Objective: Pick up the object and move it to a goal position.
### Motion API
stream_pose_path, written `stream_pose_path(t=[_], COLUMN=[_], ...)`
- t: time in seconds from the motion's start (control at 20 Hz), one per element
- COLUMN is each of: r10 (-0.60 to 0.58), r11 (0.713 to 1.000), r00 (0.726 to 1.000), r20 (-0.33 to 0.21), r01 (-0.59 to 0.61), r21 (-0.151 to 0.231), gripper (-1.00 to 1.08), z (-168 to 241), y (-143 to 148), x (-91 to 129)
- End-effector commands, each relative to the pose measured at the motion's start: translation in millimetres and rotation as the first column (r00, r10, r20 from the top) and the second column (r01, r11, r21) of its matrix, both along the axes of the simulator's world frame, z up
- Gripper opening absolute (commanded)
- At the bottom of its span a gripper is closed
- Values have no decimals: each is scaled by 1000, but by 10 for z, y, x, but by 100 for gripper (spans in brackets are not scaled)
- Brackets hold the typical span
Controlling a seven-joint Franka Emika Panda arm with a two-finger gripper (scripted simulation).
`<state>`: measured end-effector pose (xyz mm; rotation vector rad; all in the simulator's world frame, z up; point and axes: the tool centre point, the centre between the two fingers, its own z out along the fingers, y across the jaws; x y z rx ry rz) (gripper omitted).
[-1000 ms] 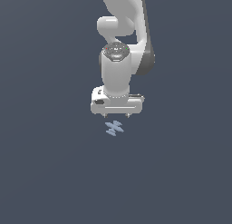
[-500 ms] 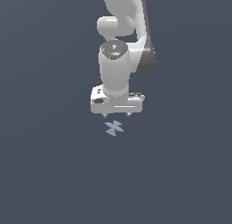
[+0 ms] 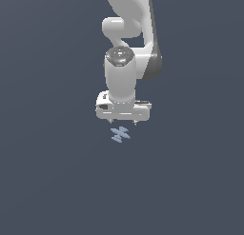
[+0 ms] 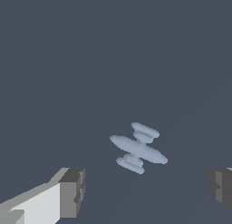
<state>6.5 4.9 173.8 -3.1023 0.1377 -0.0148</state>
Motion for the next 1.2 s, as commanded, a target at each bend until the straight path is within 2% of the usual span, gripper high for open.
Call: stream_pose_path(t=[0.0,0.3,0.55,0.85,1.15], r10=[-42,-184,-325,-487,-633], r11=[999,983,946,874,774], r00=[999,983,945,873,773], r20=[-3,-13,-21,-28,-30], r01=[42,184,325,487,633], r21=[2,4,2,-5,-15], gripper=[100,100,100,100,100], z=[-52,-219,-384,-576,-758], y=[2,4,-2,-19,-48], x=[-10,-45,-86,-139,-198])
